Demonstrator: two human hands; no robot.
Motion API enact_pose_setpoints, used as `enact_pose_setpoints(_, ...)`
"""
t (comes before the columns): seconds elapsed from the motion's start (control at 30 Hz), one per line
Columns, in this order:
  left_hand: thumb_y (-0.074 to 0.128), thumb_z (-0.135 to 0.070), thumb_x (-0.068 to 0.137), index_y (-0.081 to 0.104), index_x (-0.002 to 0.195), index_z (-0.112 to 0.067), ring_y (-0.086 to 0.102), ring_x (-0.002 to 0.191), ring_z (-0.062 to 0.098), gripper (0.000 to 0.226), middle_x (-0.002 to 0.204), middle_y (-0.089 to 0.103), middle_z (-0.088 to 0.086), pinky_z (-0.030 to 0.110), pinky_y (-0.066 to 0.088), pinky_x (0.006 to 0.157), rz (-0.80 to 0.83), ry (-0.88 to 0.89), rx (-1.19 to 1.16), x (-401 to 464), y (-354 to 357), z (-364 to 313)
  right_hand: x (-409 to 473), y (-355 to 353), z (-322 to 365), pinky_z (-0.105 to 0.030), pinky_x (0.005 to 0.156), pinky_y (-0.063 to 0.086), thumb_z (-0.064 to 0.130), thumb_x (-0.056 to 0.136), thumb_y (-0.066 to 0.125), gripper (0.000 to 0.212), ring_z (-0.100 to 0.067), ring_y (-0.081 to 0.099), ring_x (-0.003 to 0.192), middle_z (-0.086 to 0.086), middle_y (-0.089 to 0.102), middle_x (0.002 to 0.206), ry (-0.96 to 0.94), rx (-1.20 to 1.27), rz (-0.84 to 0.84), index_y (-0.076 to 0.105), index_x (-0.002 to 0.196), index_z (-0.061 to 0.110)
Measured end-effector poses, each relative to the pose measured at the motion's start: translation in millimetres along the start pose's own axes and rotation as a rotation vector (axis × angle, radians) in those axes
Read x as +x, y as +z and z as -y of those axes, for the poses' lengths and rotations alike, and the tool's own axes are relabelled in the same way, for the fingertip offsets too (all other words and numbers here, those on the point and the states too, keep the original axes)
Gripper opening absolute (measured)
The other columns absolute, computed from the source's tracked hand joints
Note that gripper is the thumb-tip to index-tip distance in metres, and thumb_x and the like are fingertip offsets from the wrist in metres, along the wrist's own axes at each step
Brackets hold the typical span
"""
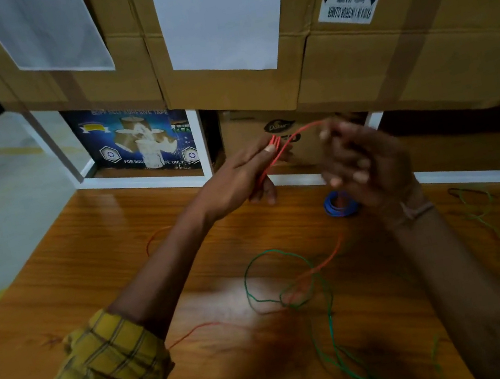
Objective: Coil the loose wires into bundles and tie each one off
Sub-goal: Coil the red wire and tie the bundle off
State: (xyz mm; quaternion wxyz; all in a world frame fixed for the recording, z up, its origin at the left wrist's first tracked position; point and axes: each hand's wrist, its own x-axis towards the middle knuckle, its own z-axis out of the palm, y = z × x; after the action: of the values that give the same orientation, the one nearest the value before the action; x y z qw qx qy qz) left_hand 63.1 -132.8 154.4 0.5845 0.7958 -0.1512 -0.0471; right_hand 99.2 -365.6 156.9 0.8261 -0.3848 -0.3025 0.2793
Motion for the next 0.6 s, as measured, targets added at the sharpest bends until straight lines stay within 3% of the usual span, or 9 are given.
enact_pose_setpoints(0.07, 0.034, -0.030, 0.117, 0.056, 0.143, -0.017, 0.064, 0.065, 0.029, 0.036, 0.133, 0.072, 0.000, 0.026, 0.038, 0.048, 0.060, -0.022, -0.021, 0, -3, 2, 7, -12, 5, -0.024, 0.051, 0.050, 0.019, 0.103, 0.046, 0.020, -0.005, 0.047, 0.040, 0.007, 0.043, 0.051, -0.052, 0.269, 0.039, 0.052, 0.108, 0.001)
enact_pose_setpoints(0.13, 0.031, -0.028, 0.117, 0.054, 0.142, -0.010, 0.060, 0.062, 0.028, 0.039, 0.133, 0.073, 0.006, 0.023, 0.035, 0.046, 0.133, -0.043, -0.075, -1, -5, 5, 17, -23, 11, -0.020, 0.044, 0.044, 0.022, 0.107, 0.042, 0.025, -0.005, 0.039, 0.037, 0.007, 0.045, 0.053, -0.057, 0.304, 0.015, 0.052, 0.112, 0.000)
enact_pose_setpoints(0.27, 0.026, -0.023, 0.117, 0.050, 0.142, 0.002, 0.057, 0.055, 0.022, 0.043, 0.135, 0.069, 0.020, 0.019, 0.030, 0.039, 0.212, -0.043, -0.300, -5, -7, 11, 33, -40, 15, -0.016, 0.037, 0.031, 0.024, 0.109, 0.037, 0.033, -0.007, 0.023, 0.037, 0.008, 0.037, 0.056, -0.005, 0.102, -0.090, 0.057, 0.117, 0.000)
enact_pose_setpoints(0.47, 0.023, -0.025, 0.117, 0.042, 0.151, 0.005, 0.063, 0.059, 0.014, 0.049, 0.148, 0.054, 0.030, 0.014, 0.040, 0.040, 0.287, -0.027, -0.688, -6, -14, 16, 40, -63, -11, -0.020, 0.037, 0.033, 0.019, 0.109, 0.044, 0.028, -0.003, 0.030, 0.036, 0.007, 0.038, 0.055, 0.206, -0.348, -0.415, 0.064, 0.092, 0.012)
enact_pose_setpoints(0.6, 0.024, -0.026, 0.117, 0.045, 0.150, 0.004, 0.068, 0.066, 0.015, 0.049, 0.147, 0.056, 0.024, 0.014, 0.048, 0.046, 0.239, 0.039, -0.882, -1, -14, 15, 32, -56, -47, -0.021, 0.038, 0.035, 0.034, 0.106, 0.052, 0.029, -0.007, 0.029, 0.039, 0.003, 0.042, 0.060, 0.342, -0.589, -0.415, 0.063, 0.091, 0.012)
